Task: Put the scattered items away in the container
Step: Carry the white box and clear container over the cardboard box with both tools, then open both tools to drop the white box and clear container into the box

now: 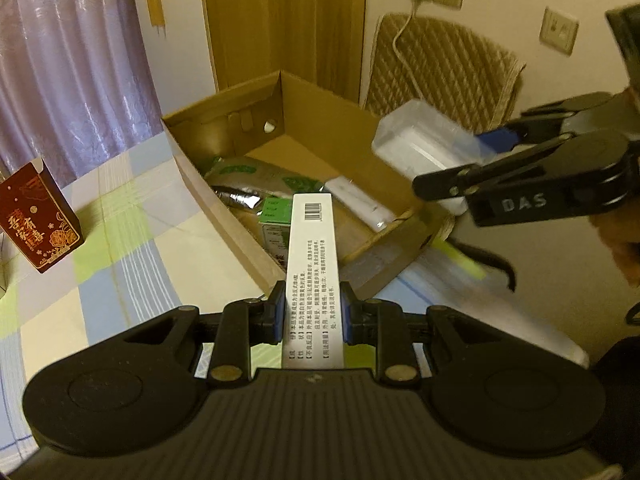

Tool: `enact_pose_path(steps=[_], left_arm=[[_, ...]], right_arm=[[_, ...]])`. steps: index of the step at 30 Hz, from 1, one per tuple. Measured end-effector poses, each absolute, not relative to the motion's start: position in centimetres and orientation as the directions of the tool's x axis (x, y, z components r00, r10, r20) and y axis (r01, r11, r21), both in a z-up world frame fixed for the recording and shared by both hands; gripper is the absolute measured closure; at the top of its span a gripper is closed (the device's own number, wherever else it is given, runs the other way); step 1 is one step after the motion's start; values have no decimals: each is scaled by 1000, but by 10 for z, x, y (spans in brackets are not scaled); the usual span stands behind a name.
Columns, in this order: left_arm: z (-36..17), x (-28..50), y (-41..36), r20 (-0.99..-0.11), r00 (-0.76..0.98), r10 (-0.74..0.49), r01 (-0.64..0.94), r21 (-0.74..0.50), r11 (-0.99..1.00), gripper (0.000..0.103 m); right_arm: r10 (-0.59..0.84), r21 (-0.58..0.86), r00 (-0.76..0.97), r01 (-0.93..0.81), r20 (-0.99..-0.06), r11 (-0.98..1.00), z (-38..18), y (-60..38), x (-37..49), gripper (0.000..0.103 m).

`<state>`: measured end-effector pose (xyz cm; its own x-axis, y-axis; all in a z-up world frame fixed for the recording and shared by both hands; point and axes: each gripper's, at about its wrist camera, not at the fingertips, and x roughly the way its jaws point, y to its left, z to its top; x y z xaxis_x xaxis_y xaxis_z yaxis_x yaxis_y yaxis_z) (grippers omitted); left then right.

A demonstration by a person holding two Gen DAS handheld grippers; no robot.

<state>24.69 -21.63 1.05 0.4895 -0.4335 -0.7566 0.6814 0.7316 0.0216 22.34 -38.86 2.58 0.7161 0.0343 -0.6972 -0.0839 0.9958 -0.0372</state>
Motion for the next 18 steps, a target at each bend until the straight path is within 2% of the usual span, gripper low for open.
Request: enact_pose_path(steps=[11,18], left_arm=[[11,287,-251,-833,422,-357,727,76,682,82],[5,306,-271,-835,416,-360,732,73,677,82]], right_arm=[[47,-18,719,-83,-693,996,15,-400,241,45],[46,-8,724,-71,-688,997,12,-406,250,45]])
